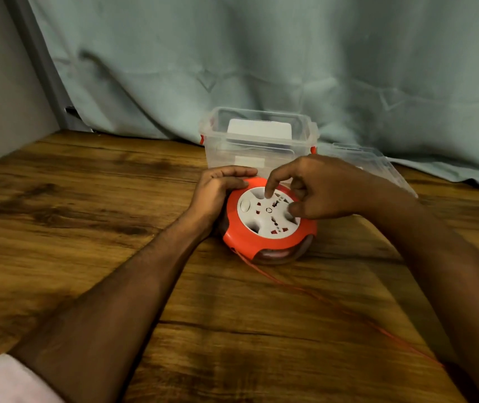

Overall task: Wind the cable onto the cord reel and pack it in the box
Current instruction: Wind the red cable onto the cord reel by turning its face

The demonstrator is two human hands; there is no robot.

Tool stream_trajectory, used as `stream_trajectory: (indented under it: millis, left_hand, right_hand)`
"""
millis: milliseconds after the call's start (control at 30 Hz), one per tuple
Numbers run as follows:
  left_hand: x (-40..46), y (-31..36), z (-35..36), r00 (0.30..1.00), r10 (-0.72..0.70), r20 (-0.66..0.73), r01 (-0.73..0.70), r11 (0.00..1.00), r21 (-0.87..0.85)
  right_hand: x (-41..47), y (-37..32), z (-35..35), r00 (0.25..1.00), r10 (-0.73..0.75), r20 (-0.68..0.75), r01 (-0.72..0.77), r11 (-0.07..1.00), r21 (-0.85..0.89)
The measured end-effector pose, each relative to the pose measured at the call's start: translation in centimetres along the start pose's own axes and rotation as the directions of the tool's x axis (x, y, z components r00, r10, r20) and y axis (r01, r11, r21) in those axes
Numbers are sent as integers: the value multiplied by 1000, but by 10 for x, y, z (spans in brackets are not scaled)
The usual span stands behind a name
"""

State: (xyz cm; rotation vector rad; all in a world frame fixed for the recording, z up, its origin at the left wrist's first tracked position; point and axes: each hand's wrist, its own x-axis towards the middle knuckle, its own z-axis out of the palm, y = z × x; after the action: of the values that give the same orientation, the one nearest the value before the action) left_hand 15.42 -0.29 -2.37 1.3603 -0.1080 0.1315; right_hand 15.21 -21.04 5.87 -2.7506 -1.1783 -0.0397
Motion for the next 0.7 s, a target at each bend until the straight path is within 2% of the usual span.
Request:
stream_trajectory:
  millis: [67,167,567,700]
  left_hand:
    - [-1,1,0,1000,4,21,-4,1000,10]
    - [-2,1,1,999,4,33,-4,1000,-10]
    - [-1,0,-1,1000,23,11,-23,999,22]
    - [-4,2,1,999,33,20,-34,999,40]
  right_hand:
    - [-2,2,-1,999,-6,50,5,1000,26]
    - [0,0,2,997,6,75,-3,999,-32]
    - [0,0,5,998,52,-19,-55,975,-217]
    - [2,-4,10,999,32,-36,-39,977,-208]
